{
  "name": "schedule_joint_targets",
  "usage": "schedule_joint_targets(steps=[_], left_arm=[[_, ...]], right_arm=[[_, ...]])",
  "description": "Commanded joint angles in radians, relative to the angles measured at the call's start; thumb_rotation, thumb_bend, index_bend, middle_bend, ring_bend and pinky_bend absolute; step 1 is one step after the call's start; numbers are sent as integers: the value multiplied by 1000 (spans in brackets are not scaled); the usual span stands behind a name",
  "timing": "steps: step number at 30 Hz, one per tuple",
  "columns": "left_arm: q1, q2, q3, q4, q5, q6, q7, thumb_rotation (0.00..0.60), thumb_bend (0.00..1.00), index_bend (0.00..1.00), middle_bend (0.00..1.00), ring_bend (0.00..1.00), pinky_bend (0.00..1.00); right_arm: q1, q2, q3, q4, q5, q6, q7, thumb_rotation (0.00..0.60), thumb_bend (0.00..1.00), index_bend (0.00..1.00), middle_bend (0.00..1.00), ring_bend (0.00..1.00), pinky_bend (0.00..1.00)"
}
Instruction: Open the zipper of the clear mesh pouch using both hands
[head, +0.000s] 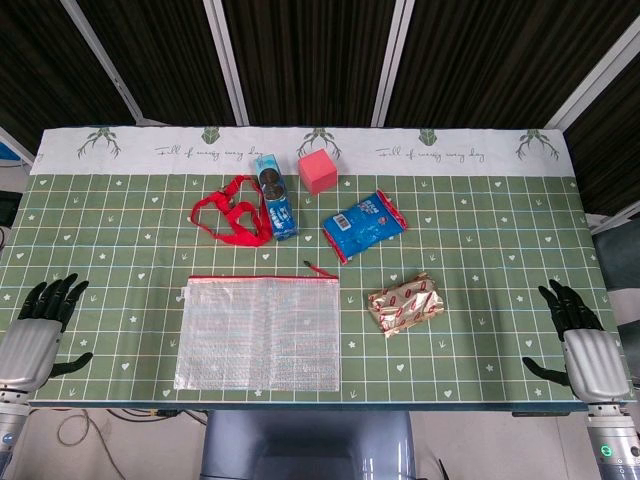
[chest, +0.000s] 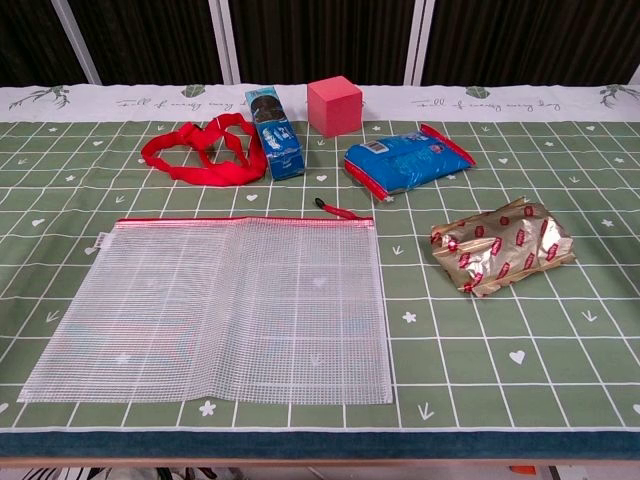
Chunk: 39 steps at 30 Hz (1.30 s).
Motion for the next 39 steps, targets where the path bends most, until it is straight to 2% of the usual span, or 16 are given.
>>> schedule_joint_targets(steps=[1, 18, 25, 31, 34, 39], left_arm=[[0, 0, 0, 0, -1, -1, 1, 600, 22, 0, 0, 0, 0], [-5, -2, -3, 0, -12, -15, 9, 600, 22, 0, 0, 0, 0], [-17, 5, -20, -33, -24, -17, 29, 600, 23, 0, 0, 0, 0], [-109, 21, -99, -141, -73, -94, 110, 600, 31, 0, 0, 0, 0], [-192, 16, -162, -206, -152, -178, 177, 600, 48, 2, 0, 0, 0], [-332, -51, -247, -224, -293, -288, 307, 600, 81, 106, 1, 0, 0]], right_arm=[[0, 0, 0, 0, 0, 0, 0, 600, 137, 0, 0, 0, 200], [2, -6, 4, -4, 16, -8, -10, 600, 137, 0, 0, 0, 200], [2, -8, 4, -3, 14, -8, -14, 600, 137, 0, 0, 0, 200], [6, -11, 6, -5, 26, -20, -18, 600, 137, 0, 0, 0, 200], [6, -13, 9, -11, 34, -23, -23, 600, 137, 0, 0, 0, 200], [8, -16, 12, -13, 44, -28, -30, 600, 137, 0, 0, 0, 200]])
